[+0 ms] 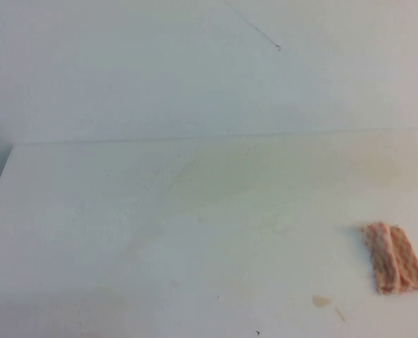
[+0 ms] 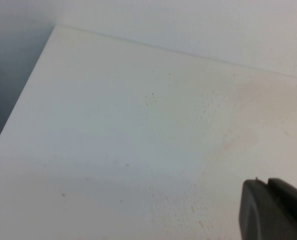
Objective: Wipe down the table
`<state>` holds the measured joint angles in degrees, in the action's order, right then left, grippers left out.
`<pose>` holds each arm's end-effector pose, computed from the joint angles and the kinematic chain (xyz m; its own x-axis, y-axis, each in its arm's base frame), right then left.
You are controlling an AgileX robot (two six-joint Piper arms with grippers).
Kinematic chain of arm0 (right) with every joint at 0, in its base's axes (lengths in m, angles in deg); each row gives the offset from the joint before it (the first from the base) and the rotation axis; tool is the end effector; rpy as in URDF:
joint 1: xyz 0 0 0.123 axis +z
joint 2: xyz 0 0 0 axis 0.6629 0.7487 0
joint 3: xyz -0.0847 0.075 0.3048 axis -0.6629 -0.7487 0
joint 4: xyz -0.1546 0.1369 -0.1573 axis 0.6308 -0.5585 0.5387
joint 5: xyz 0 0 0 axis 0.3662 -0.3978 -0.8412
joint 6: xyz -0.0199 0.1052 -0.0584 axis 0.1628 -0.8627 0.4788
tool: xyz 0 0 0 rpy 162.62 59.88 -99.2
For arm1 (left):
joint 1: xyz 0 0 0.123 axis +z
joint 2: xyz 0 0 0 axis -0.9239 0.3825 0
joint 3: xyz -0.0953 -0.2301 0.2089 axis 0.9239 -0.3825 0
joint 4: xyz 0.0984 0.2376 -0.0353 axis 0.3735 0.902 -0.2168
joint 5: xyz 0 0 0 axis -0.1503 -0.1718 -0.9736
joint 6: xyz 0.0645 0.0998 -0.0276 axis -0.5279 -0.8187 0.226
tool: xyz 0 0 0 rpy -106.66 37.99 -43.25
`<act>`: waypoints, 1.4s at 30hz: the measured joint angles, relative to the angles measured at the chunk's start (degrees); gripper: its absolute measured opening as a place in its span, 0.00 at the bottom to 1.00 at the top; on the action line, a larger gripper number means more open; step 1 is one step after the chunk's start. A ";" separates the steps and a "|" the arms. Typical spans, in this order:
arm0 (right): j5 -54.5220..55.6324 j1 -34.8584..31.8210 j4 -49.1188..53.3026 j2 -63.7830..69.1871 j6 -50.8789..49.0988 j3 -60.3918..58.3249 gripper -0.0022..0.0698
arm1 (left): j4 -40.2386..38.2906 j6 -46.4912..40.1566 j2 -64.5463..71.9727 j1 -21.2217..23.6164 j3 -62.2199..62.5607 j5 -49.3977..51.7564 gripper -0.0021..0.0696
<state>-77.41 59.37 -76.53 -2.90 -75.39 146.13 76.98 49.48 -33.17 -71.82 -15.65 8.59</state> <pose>0.2127 0.0523 0.3682 -0.6607 -0.1312 -0.7391 -0.1647 0.9860 -0.0278 0.0510 -0.0098 0.1769 -0.2604 -0.3322 -0.9066 0.0334 0.9353 -0.3523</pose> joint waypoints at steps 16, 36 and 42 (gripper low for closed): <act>-28.42 0.00 -0.15 -15.40 -0.15 0.00 0.02 | 0.00 0.00 0.00 0.10 0.00 0.00 0.03; -5.40 -14.58 21.73 -42.61 5.80 0.00 0.03 | 0.00 0.00 0.00 0.10 0.00 0.00 0.03; 4.47 -16.24 23.59 -50.60 -1.58 -5.93 0.03 | 0.00 0.00 -1.56 0.14 0.00 0.00 0.03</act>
<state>-72.94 43.13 -52.93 -53.50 -76.97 140.20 76.98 49.48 -34.74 -71.67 -15.65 8.59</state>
